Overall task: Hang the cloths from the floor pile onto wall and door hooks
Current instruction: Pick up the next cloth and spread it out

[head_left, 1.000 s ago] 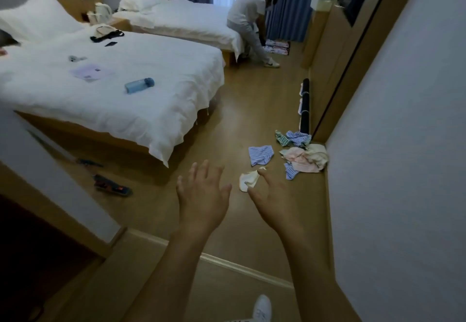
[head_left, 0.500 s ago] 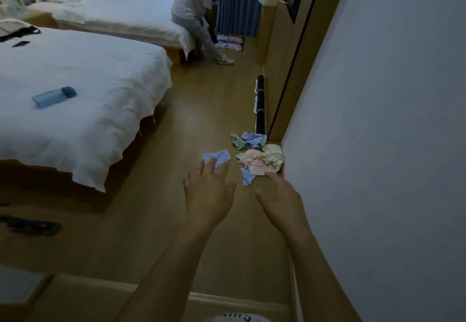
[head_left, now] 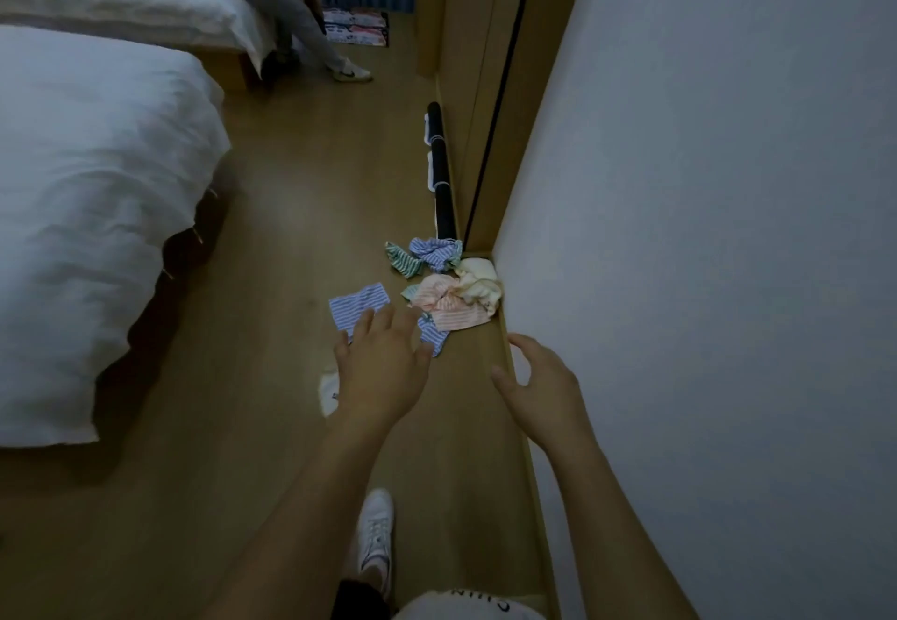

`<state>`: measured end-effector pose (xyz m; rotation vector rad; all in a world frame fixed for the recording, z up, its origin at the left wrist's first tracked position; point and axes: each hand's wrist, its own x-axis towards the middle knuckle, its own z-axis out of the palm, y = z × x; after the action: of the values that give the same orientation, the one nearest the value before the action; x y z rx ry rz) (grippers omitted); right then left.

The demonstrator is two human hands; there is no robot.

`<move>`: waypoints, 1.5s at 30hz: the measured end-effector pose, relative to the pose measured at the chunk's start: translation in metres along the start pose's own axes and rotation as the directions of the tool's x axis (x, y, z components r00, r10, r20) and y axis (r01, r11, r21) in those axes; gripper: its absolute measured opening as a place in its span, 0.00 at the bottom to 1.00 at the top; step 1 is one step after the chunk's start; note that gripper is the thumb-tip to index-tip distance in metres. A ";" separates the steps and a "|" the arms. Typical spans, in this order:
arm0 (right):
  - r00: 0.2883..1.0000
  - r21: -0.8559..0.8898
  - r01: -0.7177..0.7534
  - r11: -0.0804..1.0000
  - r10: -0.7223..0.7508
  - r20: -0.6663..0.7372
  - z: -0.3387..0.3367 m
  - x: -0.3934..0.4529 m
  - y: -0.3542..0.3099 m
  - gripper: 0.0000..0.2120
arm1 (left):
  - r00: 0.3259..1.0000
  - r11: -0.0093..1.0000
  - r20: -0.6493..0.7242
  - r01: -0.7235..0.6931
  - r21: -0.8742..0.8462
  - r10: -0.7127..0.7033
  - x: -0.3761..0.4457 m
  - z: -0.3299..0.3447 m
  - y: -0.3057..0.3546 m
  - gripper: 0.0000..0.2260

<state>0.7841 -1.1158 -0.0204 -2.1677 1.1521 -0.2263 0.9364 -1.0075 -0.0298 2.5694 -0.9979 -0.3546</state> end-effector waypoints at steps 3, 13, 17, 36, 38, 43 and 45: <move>0.999 -0.006 -0.028 1.000 0.029 0.017 0.006 0.048 -0.019 0.26 | 0.999 1.000 0.041 0.003 0.007 -0.004 0.055 -0.004 -0.009 0.23; 0.998 -0.029 -0.019 0.999 0.021 0.053 0.031 0.169 -0.073 0.25 | 0.997 0.997 0.058 0.053 -0.054 -0.050 0.188 -0.030 -0.046 0.22; 0.996 -0.051 0.014 0.999 -0.010 0.094 0.041 0.213 -0.089 0.25 | 0.990 0.990 0.057 0.130 -0.058 -0.127 0.224 -0.037 -0.066 0.22; 0.883 -0.116 0.193 0.974 -0.121 0.454 0.101 0.514 -0.079 0.24 | 0.828 0.825 0.097 0.560 -0.082 -0.552 0.432 0.042 -0.098 0.22; 0.859 -0.141 0.219 0.966 -0.122 0.498 0.116 0.543 -0.076 0.23 | 0.811 0.806 0.108 0.584 -0.095 -0.575 0.452 0.058 -0.104 0.22; 0.774 -0.172 0.307 0.936 -0.140 0.618 0.176 0.595 -0.063 0.22 | 0.783 0.778 0.141 0.620 -0.101 -0.605 0.483 0.111 -0.134 0.22; 0.739 -0.177 0.342 0.923 -0.148 0.658 0.207 0.609 -0.054 0.21 | 0.778 0.776 0.159 0.624 -0.089 -0.607 0.491 0.138 -0.152 0.22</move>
<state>1.2741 -1.4768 -0.2359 -2.3627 0.5169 0.5743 1.3310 -1.2745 -0.2673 2.7033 -0.1048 -0.7291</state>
